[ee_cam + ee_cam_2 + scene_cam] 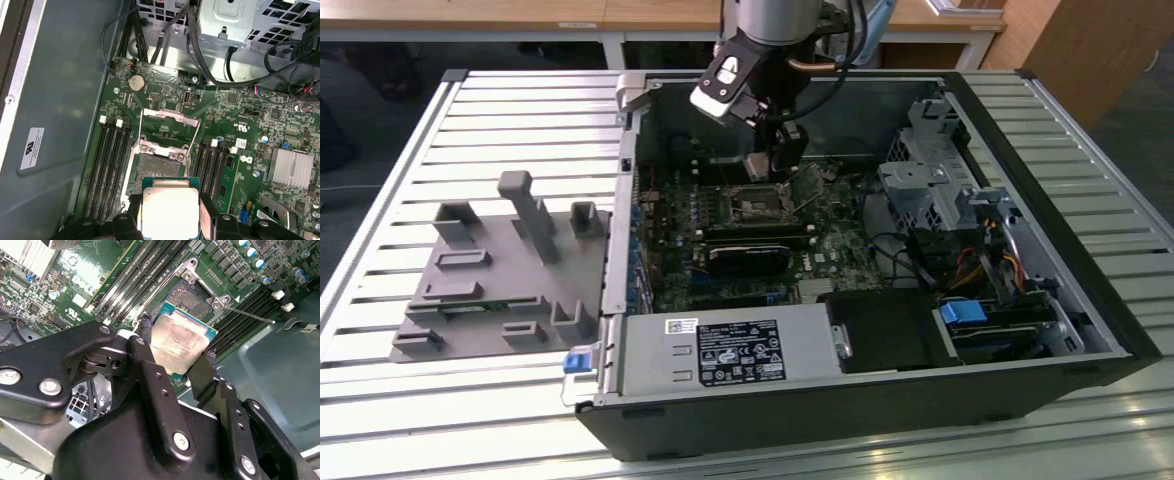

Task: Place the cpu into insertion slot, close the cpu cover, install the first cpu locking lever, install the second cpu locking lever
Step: 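Place the cpu into insertion slot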

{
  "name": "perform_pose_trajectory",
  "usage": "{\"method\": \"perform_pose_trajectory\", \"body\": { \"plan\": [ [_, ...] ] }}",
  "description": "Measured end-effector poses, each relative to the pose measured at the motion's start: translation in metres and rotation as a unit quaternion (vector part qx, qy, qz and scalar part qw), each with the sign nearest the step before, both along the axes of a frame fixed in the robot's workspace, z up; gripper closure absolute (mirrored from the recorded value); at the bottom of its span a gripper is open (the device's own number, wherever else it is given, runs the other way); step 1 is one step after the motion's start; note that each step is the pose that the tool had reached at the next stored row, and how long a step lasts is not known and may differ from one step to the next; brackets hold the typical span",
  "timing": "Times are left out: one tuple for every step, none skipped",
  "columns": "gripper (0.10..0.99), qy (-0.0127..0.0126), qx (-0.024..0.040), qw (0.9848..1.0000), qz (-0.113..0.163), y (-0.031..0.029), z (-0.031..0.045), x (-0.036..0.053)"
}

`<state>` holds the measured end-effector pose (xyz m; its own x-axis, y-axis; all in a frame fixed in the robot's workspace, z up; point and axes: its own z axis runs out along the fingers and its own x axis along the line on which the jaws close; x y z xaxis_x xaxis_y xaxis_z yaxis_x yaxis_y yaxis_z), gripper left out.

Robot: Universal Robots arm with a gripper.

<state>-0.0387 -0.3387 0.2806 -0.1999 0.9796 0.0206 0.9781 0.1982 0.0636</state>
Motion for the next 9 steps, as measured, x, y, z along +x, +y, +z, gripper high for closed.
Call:
{"method": "perform_pose_trajectory", "body": {
  "plan": [
    [0.545,0.0001,0.0,1.0,0.0,0.0,-0.0003,0.0],
    [0.545,0.0002,0.0,1.0,0.0,0.0,-0.0005,0.0],
    [0.545,0.0002,0.0,1.0,0.0,0.0,-0.0008,0.0],
    [0.545,0.0003,0.0,1.0,0.0,0.0,-0.001,0.0],
    [0.545,0.0003,0.0,1.0,0.0,0.0,-0.0013,0.0],
    [0.545,0.0004,0.0,1.0,0.0,0.0,-0.0015,0.0],
    [0.545,0.0005,0.0,1.0,0.0,0.0,-0.0018,0.0],
    [0.545,0.0005,0.0,1.0,0.0,0.0,-0.002,0.0],
    [0.545,0.0006,0.0,1.0,0.0,0.0,-0.0023,0.0]
  ]
}}
